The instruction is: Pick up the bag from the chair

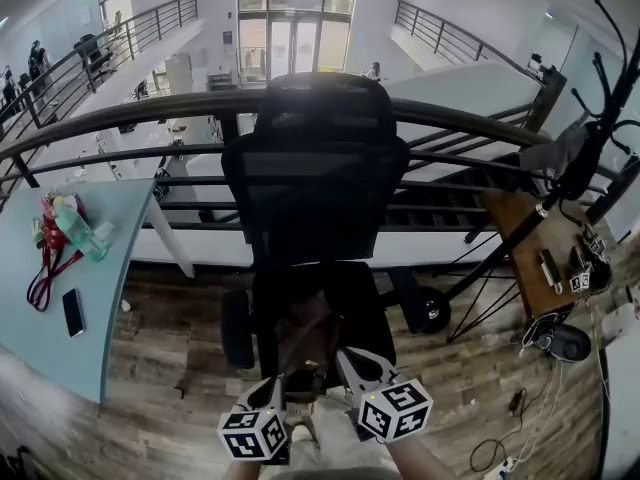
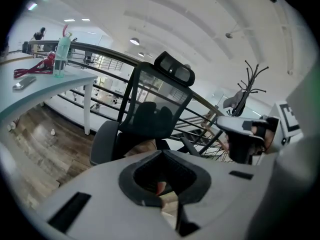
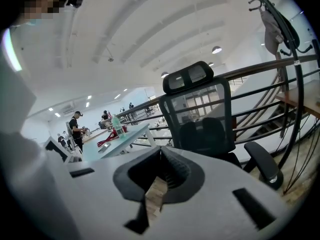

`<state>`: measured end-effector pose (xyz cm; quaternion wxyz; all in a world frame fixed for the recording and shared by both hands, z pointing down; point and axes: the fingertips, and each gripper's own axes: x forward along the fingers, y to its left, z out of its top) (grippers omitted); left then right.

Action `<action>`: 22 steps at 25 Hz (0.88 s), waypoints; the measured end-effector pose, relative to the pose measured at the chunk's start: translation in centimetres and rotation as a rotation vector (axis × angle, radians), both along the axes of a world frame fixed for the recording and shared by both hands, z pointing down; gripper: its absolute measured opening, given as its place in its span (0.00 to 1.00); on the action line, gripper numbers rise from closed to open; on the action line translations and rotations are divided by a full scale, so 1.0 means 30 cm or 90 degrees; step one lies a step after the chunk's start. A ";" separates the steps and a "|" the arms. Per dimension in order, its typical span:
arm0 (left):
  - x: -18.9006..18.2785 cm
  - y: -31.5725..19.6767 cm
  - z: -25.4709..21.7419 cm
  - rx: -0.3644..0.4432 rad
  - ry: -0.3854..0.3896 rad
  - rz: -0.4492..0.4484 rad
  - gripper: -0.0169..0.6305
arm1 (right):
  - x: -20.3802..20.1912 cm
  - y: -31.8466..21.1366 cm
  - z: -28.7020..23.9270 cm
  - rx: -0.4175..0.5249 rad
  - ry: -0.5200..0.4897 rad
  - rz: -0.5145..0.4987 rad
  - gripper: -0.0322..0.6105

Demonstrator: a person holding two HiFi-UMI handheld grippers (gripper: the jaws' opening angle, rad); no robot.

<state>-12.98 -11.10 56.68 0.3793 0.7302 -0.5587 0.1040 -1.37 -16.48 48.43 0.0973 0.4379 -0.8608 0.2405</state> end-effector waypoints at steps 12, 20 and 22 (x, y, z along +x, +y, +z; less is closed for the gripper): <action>0.033 -0.155 0.297 -0.078 -0.008 -0.013 0.03 | -0.026 -0.199 0.197 -0.055 0.002 -0.050 0.05; 0.028 -0.244 0.535 -0.137 -0.013 -0.047 0.03 | -0.034 -0.283 0.348 -0.103 0.006 -0.087 0.05; 0.029 -0.264 0.592 -0.147 -0.020 -0.040 0.03 | -0.036 -0.298 0.382 -0.113 0.005 -0.094 0.05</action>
